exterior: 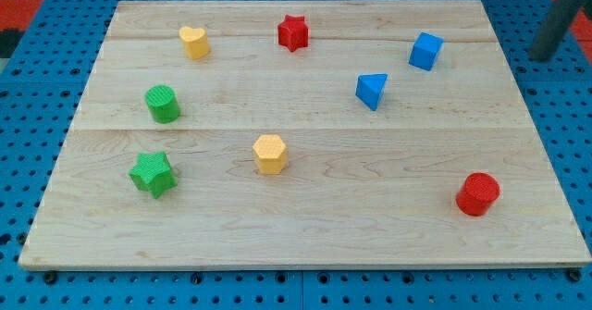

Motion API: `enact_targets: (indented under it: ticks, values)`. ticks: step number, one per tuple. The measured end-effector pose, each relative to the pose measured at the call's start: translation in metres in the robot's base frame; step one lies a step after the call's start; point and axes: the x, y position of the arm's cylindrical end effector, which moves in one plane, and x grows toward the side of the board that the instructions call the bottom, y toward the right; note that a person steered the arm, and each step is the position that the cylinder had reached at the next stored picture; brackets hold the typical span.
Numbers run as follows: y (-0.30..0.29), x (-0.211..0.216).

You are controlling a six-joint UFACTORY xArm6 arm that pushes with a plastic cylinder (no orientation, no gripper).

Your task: Push the blue triangle down a bit

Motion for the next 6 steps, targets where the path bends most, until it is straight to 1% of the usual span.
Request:
enact_targets:
  ticks: [1,2,3,4,5,6]
  values:
    - [-0.017,0.06]
    - [-0.08,0.059]
    - [-0.146,0.023]
    - [-0.188,-0.03]
    - [-0.266,-0.01]
    - [-0.222,0.019]
